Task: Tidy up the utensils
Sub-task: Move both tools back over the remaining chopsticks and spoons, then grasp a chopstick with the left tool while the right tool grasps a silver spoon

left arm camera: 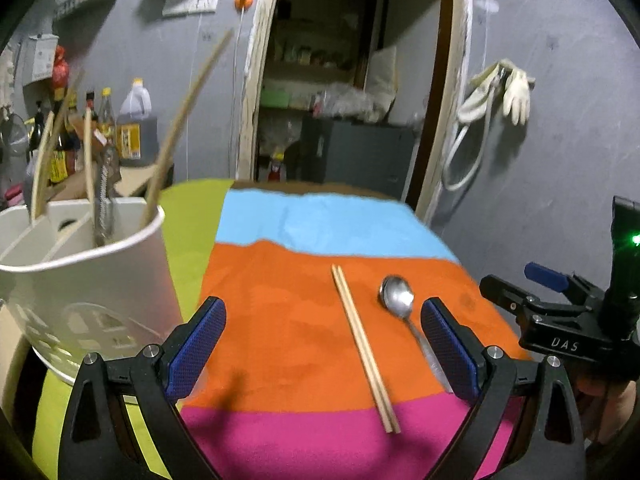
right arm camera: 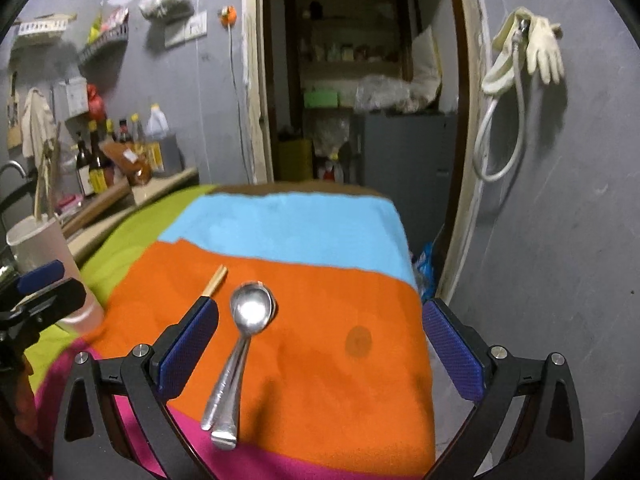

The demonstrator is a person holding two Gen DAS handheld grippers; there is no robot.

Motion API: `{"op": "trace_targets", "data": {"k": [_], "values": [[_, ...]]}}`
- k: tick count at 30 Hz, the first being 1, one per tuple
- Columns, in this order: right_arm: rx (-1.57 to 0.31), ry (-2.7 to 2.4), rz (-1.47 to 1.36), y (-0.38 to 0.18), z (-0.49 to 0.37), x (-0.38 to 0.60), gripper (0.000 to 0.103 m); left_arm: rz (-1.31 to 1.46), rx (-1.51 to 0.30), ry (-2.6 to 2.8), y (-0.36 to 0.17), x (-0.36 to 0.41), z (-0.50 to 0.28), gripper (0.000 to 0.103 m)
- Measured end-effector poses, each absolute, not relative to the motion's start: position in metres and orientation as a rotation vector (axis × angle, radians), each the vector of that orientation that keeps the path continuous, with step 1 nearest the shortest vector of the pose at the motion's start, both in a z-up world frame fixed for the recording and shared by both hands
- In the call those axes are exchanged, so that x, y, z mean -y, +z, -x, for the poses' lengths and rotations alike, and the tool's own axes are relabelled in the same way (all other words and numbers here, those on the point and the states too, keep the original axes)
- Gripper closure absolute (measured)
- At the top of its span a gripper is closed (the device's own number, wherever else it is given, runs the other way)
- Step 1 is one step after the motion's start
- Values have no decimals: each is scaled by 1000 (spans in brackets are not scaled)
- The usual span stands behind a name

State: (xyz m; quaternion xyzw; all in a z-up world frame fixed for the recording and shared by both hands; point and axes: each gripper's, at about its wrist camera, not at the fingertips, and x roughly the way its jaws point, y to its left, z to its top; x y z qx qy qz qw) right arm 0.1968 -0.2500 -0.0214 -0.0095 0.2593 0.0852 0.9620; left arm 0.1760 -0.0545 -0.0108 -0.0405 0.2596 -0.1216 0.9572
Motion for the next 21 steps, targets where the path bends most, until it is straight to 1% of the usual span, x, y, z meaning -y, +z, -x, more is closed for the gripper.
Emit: {"op": "trace_targets", "data": {"k": [1, 2, 3, 4, 6, 8, 9, 11, 12, 14, 15, 17, 19, 21], "values": [[-539, 178, 21, -24, -199, 250, 5, 77, -546, -247, -14, 57, -180, 10], [-558, 188, 28, -26, -202, 249, 9, 73, -563, -251, -16, 58, -184, 16], [-571, 192, 35, -28, -204, 248, 12, 63, -586, -260, -19, 60, -189, 20], [-584, 198, 41, -30, -207, 247, 17, 56, -602, -265, -20, 61, -193, 26], [-611, 216, 49, -32, -211, 245, 20, 38, -645, -278, -25, 65, -205, 36], [-641, 238, 60, -36, -215, 242, 25, 35, -676, -294, -30, 67, -211, 41], [-658, 252, 68, -38, -217, 240, 26, 36, -695, -305, -34, 68, -215, 43], [-684, 273, 86, -41, -219, 236, 28, 38, -731, -323, -39, 70, -225, 50], [-697, 281, 95, -43, -222, 234, 29, 38, -744, -329, -41, 71, -229, 52], [-728, 300, 112, -46, -225, 230, 34, 41, -779, -343, -45, 72, -238, 59], [-740, 306, 116, -48, -227, 228, 36, 45, -796, -354, -47, 72, -243, 61], [-772, 316, 122, -53, -231, 226, 42, 42, -820, -370, -49, 74, -251, 71], [-796, 321, 118, -56, -235, 226, 43, 40, -844, -379, -53, 76, -259, 76], [-812, 320, 112, -58, -236, 228, 44, 51, -872, -392, -57, 77, -268, 79]]}}
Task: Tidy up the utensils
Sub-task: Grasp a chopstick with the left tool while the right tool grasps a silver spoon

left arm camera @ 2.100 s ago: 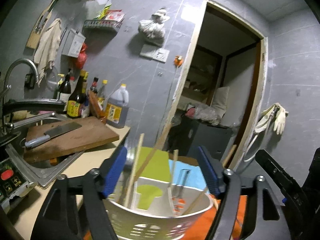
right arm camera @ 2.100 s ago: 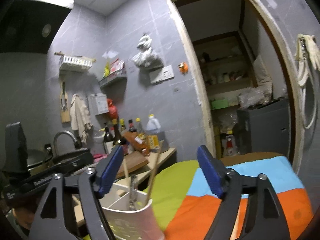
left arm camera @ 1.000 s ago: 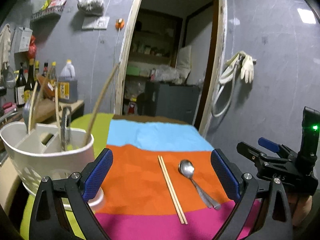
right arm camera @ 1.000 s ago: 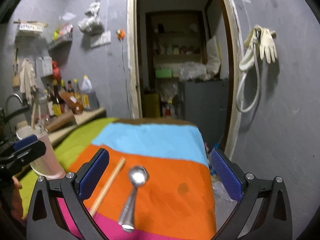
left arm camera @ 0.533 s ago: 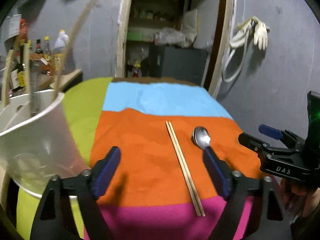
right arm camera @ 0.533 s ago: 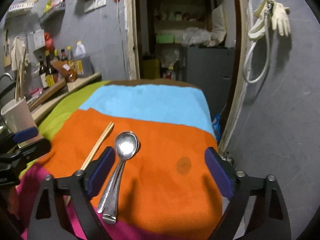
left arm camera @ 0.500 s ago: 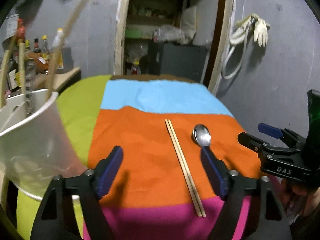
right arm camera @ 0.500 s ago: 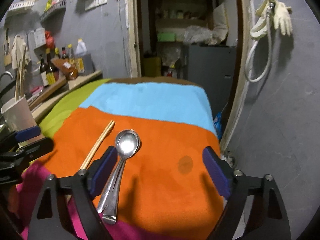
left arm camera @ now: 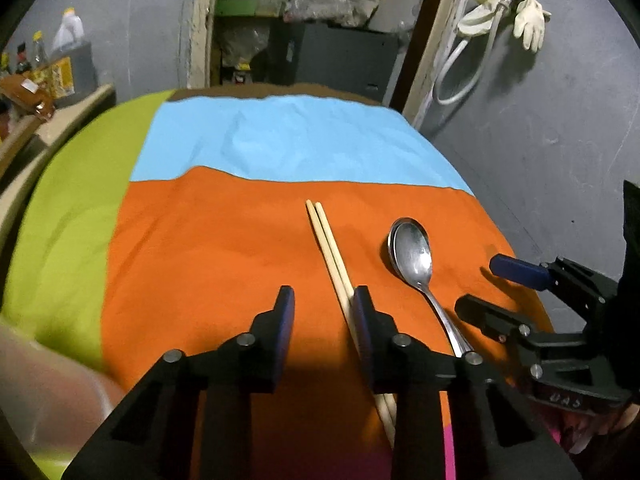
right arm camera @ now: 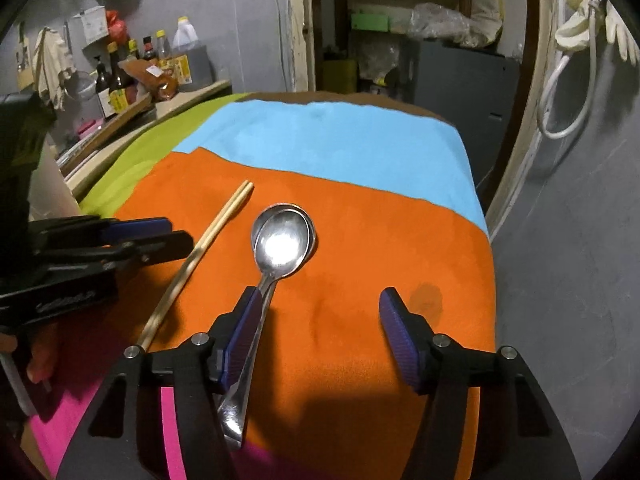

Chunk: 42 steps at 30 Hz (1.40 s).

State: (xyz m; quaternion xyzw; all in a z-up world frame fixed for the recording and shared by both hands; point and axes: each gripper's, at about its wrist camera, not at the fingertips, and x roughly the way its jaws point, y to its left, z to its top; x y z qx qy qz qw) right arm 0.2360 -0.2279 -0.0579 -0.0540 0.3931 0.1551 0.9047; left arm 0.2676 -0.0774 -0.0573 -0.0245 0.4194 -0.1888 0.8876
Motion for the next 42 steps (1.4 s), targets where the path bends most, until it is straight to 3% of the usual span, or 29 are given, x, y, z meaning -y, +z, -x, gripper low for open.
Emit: {"op": "trace_targets", "data": {"k": [23, 42], "values": [[-837, 305, 103, -61, -241, 229, 44, -4, -950, -370, -57, 86, -285, 94], [-840, 384, 146, -61, -256, 194, 51, -1, -953, -374, -60, 71, -259, 96]]}}
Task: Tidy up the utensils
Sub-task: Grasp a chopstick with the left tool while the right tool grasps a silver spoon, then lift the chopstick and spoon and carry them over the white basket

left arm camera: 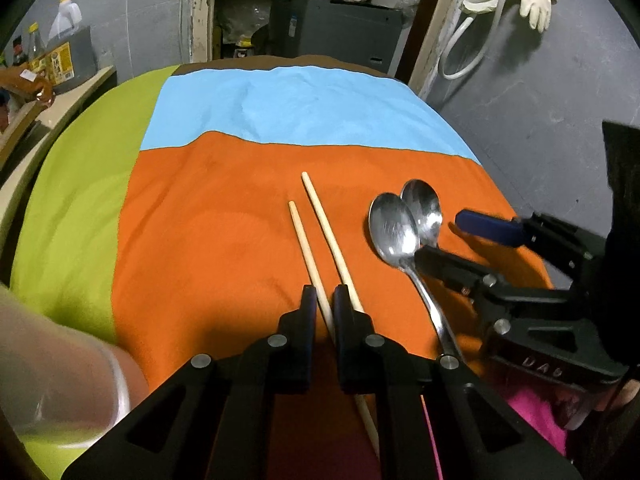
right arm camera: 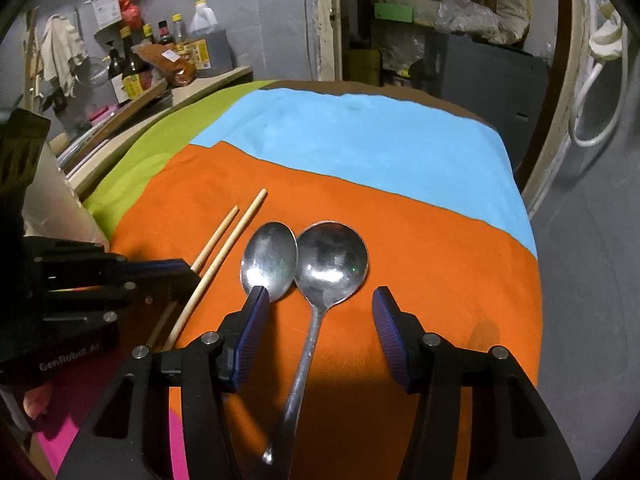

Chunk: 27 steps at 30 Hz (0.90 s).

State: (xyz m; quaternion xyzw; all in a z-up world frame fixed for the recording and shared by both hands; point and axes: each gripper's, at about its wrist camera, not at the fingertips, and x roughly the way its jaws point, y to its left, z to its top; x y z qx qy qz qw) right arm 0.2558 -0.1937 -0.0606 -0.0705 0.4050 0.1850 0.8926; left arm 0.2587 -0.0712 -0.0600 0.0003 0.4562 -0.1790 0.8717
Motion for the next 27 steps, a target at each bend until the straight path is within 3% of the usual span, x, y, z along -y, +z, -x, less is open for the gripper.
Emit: {"op": "trace_targets", "data": {"k": [4, 7, 27], "values": [[-801, 422, 183, -54, -248, 185, 67, -19, -942, -361, -60, 71, -249, 97], [-809, 443, 207, -57, -251, 177, 70, -2, -947, -355, -61, 65, -242, 97], [-874, 426, 236, -69, -282, 142, 69, -3, -1030, -396, -56, 60, -247, 97]]}}
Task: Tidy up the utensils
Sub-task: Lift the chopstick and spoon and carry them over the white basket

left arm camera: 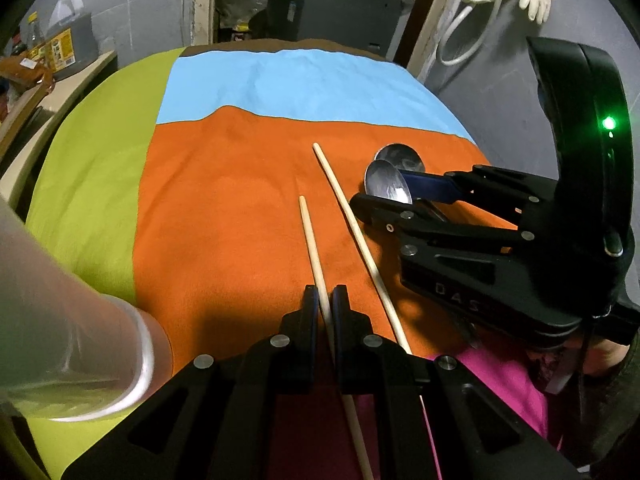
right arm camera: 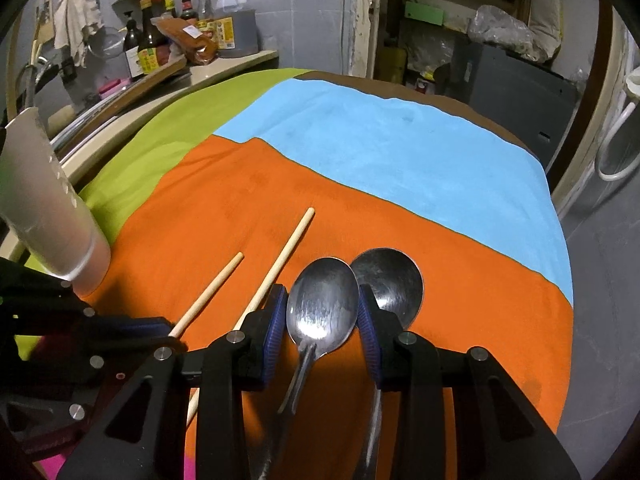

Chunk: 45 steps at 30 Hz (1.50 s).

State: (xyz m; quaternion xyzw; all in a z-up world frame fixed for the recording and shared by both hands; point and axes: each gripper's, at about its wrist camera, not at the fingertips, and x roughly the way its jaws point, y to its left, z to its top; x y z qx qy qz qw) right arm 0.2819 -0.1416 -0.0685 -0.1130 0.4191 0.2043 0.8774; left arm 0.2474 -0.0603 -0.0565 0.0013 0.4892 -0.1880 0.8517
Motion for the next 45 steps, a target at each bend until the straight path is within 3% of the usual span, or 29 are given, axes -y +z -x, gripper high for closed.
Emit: {"op": "trace_targets", "data": {"k": [9, 23, 34, 45], "values": [[-795, 420, 188, -56, -263, 150, 71, 53, -975, -394, -54, 57, -234, 101], [-285, 363, 95, 24, -168, 170, 72, 140, -408, -343, 15, 25, -154, 101], [32, 354, 9, 73, -134, 139, 71, 125, -89, -245, 78, -7, -129, 101], [135, 456, -98, 98, -147, 87, 71, 214, 7, -130, 110, -107, -131, 101]]}}
